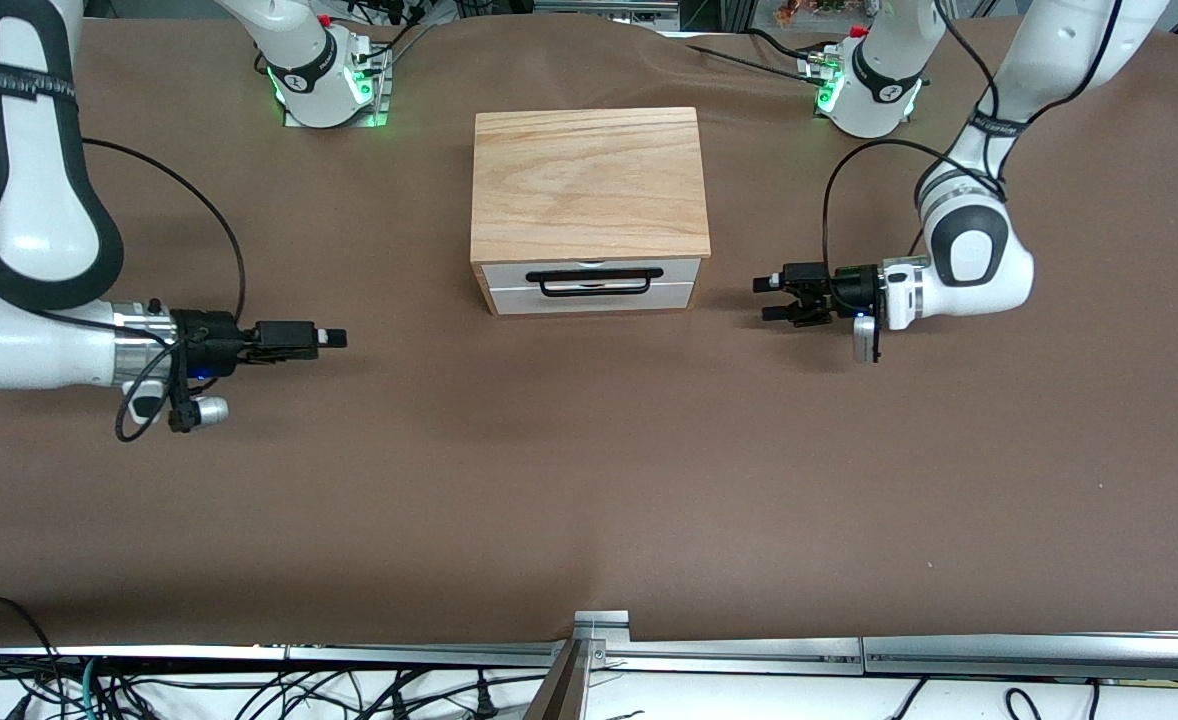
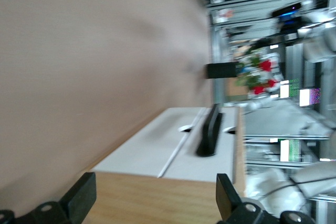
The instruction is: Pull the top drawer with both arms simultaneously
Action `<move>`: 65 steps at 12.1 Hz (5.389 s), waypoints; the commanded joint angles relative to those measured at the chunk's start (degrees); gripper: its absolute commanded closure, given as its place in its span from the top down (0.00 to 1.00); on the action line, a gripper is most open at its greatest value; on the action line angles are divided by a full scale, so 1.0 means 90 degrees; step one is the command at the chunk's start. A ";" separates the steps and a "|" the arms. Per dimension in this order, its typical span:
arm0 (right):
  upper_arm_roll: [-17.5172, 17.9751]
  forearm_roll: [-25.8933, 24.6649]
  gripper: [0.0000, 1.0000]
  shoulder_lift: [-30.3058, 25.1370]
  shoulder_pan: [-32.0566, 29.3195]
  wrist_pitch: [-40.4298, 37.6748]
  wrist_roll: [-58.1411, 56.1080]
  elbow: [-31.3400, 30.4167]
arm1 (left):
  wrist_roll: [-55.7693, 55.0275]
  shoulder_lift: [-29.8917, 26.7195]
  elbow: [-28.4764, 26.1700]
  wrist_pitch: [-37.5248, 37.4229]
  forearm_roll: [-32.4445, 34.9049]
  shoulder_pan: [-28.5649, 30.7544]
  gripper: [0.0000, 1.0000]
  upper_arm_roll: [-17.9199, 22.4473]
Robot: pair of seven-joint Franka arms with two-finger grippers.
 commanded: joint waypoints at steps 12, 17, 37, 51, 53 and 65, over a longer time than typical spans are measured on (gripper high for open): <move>0.0150 0.4515 1.00 0.1925 0.1480 -0.0038 -0.4242 -0.0634 | 0.0745 0.1504 0.0700 -0.0925 -0.2607 -0.1143 0.66 -0.0339; 0.0160 0.4515 1.00 0.1926 0.1774 -0.0165 -0.4642 -0.1121 | 0.0823 0.1407 0.0534 -0.0233 -0.2558 -0.1183 0.66 -0.0670; 0.0375 0.4554 0.46 0.1652 0.1950 -0.0380 -0.4994 -0.1747 | 0.0823 0.0996 0.0231 -0.0026 -0.2529 -0.1154 0.01 -0.0788; 0.0336 0.4544 0.00 0.1623 0.1901 -0.0429 -0.4994 -0.1786 | 0.0833 0.1064 0.0240 -0.0026 -0.2490 -0.1154 0.00 -0.0788; 0.0336 0.4544 0.00 0.1623 0.1882 -0.0419 -0.4994 -0.1767 | 0.0843 0.1074 0.0250 -0.0026 -0.2490 -0.1154 0.00 -0.0778; 0.0326 0.4554 0.00 0.1759 0.1570 -0.0322 -0.4711 -0.1182 | 0.0735 0.1387 0.0426 -0.0016 -0.2499 -0.1076 0.00 -0.0740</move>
